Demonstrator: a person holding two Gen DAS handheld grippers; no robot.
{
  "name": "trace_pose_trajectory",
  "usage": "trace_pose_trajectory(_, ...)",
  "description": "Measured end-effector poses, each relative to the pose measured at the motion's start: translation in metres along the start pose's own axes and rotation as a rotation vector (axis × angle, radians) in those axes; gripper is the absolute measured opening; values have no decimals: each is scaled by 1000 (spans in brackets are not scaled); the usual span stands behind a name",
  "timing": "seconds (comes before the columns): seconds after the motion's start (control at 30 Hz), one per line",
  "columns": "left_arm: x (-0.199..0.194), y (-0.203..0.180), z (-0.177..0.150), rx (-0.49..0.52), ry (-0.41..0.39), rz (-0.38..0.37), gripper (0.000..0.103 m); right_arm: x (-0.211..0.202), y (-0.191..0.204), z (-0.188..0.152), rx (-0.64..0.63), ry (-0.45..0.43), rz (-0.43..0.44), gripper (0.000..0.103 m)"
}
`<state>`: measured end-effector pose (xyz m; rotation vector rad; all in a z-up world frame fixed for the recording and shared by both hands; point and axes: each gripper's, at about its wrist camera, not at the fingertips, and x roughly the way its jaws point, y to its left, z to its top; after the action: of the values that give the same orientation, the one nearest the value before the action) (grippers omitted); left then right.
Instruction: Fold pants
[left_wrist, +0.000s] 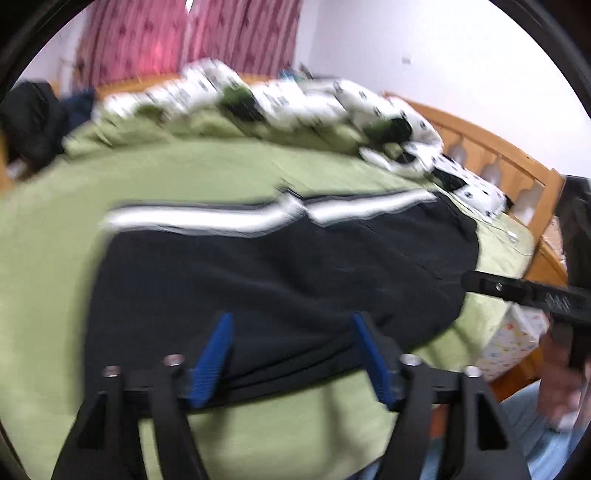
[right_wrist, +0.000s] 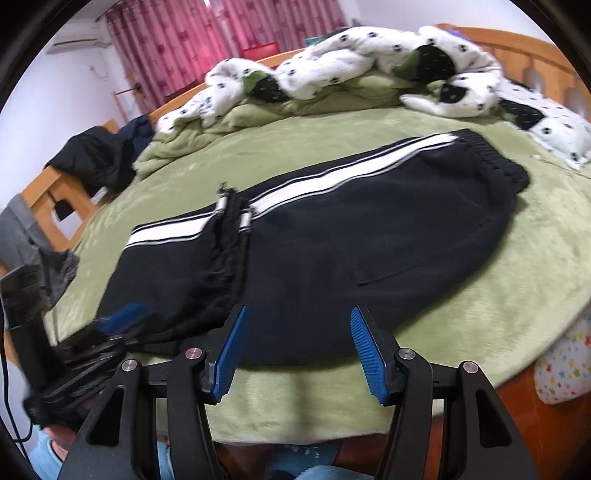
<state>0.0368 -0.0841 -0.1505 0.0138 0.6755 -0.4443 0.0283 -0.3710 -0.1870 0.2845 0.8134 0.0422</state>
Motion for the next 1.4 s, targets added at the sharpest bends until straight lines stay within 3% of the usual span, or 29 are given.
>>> trace_pose_trajectory(0.07, -18, 31, -3, -4, -16, 78, 70, 13, 11, 7, -13, 37, 38, 57)
trace_pose_trajectory(0.17, -28, 70, -15, -34, 38, 150, 70, 39, 30, 19, 3, 98, 84, 57)
trace_pose_trajectory(0.27, -26, 100, -37, -64, 108, 170, 70, 72, 42, 31, 16, 142, 77, 57)
trace_pose_trajectory(0.47, -9, 115, -50, -140, 114, 165, 70, 133, 58, 34, 12, 220, 24, 57)
trace_pose_trajectory(0.53, -9, 121, -47, -193, 73, 119, 70, 136, 62, 33, -3, 198, 6, 55)
trace_pose_trajectory(0.6, -1, 121, -44, -191, 78, 121, 70, 136, 65, 34, -10, 187, 30, 36)
trace_pose_trajectory(0.7, 22, 114, -45, -117, 149, 161, 70, 141, 69, 33, -3, 191, 16, 39)
trace_pose_trajectory(0.8, 24, 106, -48, -61, 146, 176, 70, 143, 68, 34, 14, 187, 22, 40)
trace_pose_trajectory(0.87, 22, 107, -48, -70, 139, 153, 70, 142, 66, 33, 27, 183, 28, 42)
trace_pose_trajectory(0.97, 25, 116, -43, -149, 96, 189, 70, 146, 70, 32, 20, 170, 13, 46)
trace_pose_trajectory(1.03, 26, 117, -44, -155, 55, 263, 63, 149, 76, 33, -19, 156, -11, 46)
trace_pose_trajectory(1.07, 27, 116, -45, -148, 52, 266, 56, 151, 81, 33, -63, 142, -23, 44)
trace_pose_trajectory(1.1, 26, 114, -47, -141, 46, 246, 46, 154, 83, 34, -95, 133, -35, 38)
trace_pose_trajectory(1.13, 25, 111, -50, -131, 43, 202, 22, 156, 85, 35, -121, 122, -51, 32)
trace_pose_trajectory(1.17, 24, 107, -51, -122, 45, 190, 16, 155, 84, 38, -129, 110, -51, 23)
trace_pose_trajectory(1.2, 22, 104, -52, -111, 38, 213, 15, 151, 82, 42, -117, 100, -37, 17)
trace_pose_trajectory(1.3, 20, 102, -52, -112, 44, 213, 14, 120, 71, 54, -33, 10, 48, 13)
trace_pose_trajectory(1.4, 21, 108, -50, -171, 56, 180, 14, 110, 65, 54, -53, -6, 15, 13)
